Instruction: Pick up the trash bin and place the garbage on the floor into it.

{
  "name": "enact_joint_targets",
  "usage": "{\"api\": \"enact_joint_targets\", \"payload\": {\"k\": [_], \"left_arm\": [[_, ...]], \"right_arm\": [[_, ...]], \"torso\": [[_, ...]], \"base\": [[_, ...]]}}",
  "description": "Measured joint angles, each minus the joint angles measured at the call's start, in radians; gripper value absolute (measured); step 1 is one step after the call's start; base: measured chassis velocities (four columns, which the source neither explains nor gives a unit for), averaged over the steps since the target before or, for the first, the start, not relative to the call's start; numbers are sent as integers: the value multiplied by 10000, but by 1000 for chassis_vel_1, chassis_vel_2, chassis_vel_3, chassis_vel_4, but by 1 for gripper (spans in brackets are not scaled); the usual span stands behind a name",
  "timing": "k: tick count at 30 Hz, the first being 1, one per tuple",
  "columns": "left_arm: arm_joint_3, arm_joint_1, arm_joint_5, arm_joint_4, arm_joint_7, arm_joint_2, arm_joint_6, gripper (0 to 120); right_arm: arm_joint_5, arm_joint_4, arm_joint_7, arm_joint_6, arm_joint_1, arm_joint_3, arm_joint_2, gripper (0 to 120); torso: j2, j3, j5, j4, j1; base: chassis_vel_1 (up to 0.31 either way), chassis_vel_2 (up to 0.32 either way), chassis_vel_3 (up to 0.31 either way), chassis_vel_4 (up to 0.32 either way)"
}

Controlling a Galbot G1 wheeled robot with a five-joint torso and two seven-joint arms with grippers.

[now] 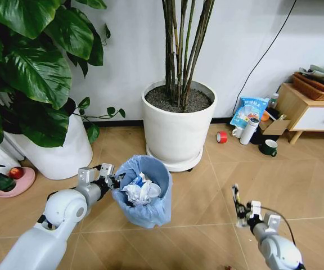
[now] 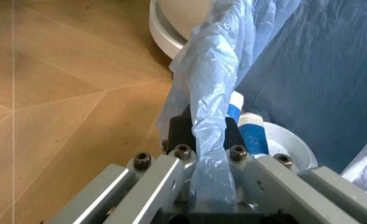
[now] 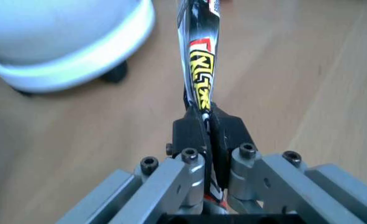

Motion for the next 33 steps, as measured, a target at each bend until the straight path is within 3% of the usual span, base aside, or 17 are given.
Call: {"api": "enact_joint_targets", "payload": {"k": [10, 18, 26, 29, 33], "left_arm": [[24, 37, -10, -39, -66, -3, 4, 0], [-2, 101, 5, -91, -90, 12, 12, 0], [97, 71, 16, -67, -96, -13, 16, 0], [197, 57, 78, 7, -97, -61, 17, 0], [235, 16, 85, 48, -97, -95, 17, 0]], "right_arm": [[400, 2331, 228, -271, -139, -14, -527, 0], [1096, 4200, 536, -752, 68, -420, -1499, 0], [2036, 4995, 548, -818, 858, -1852, -3056, 0], [2707, 4817, 343, -600, 2022, -3038, -3761, 0], [3007, 4555, -14, -512, 2788, -3862, -3972, 0]], "torso": [[0, 0, -1, 0, 0], [0, 0, 0, 0, 0], [0, 0, 0, -1, 0], [0, 1, -6, 0, 0], [0, 0, 0, 2, 0]], "base": [[0, 0, 0, 0], [0, 0, 0, 0], [0, 0, 0, 0], [0, 0, 0, 0], [0, 0, 0, 0]]}}
